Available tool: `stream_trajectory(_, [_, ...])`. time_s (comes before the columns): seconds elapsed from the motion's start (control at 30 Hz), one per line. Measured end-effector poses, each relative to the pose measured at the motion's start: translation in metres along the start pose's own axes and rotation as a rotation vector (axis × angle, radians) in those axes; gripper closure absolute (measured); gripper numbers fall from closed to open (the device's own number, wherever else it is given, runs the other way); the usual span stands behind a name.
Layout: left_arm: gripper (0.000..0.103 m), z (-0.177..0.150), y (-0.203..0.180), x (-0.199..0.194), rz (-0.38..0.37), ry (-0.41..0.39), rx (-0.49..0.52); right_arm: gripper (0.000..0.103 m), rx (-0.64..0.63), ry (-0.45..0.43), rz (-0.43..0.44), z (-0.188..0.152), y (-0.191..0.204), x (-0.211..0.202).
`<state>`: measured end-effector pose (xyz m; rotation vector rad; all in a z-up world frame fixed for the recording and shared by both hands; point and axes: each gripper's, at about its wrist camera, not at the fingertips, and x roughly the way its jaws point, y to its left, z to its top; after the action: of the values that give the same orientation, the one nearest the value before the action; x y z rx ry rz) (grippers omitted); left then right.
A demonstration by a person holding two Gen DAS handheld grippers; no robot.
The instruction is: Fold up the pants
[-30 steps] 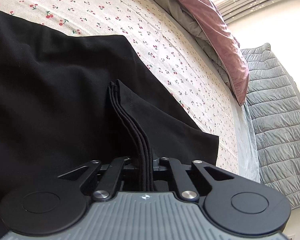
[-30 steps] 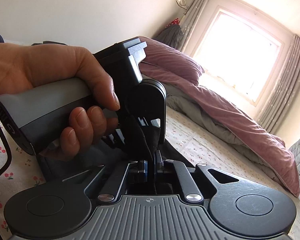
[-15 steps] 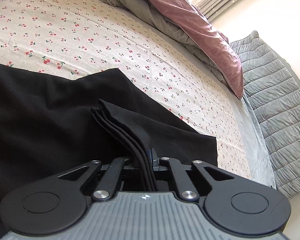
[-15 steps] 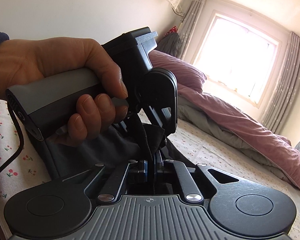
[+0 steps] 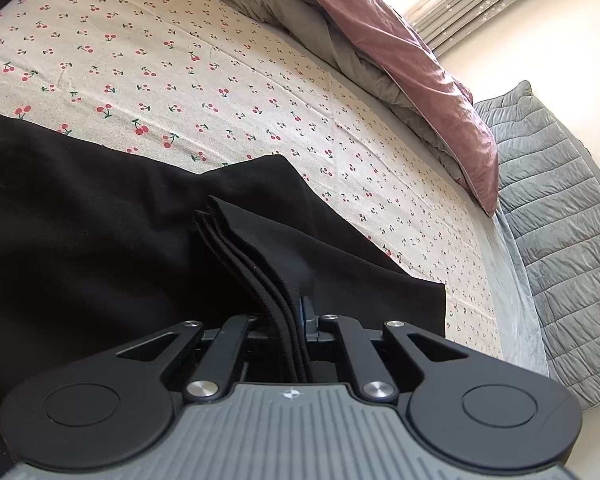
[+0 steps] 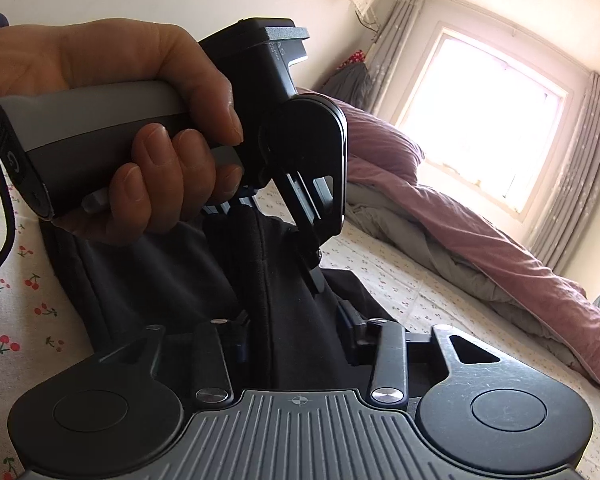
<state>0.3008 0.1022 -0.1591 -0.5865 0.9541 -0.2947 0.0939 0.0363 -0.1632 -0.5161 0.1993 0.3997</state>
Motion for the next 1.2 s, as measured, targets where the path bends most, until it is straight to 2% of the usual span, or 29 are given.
stream_trajectory(0.03, [0.103,0.002,0.002,-0.003,-0.002,-0.004,0.001,0.099,-0.007,-0.003,0.006,0.0,0.0,0.003])
stream_trajectory(0.23, [0.103,0.014,0.011,-0.025,-0.005,-0.042,0.029,0.1,0.024,-0.035,0.042,0.013,0.012,0.007])
stream_trajectory(0.47, [0.103,0.03,0.041,-0.042,-0.012,-0.066,0.095,0.1,0.067,-0.056,0.105,0.034,0.023,0.039])
stream_trajectory(0.63, [0.103,0.034,0.082,-0.032,0.075,-0.033,0.063,0.099,0.048,-0.025,0.167,0.031,0.051,0.052])
stream_trajectory(0.7, [0.103,0.035,0.093,-0.035,0.083,-0.046,0.078,0.099,0.026,-0.014,0.18,0.028,0.063,0.055])
stream_trajectory(0.83, [0.103,0.037,0.099,-0.047,0.098,-0.068,0.132,0.099,0.03,-0.002,0.209,0.029,0.07,0.062])
stream_trajectory(1.1, [0.103,0.037,0.117,-0.076,0.21,-0.1,0.218,0.099,0.02,0.012,0.269,0.044,0.097,0.079])
stream_trajectory(1.2, [0.103,0.038,0.132,-0.086,0.242,-0.12,0.214,0.099,0.024,0.027,0.296,0.052,0.115,0.083])
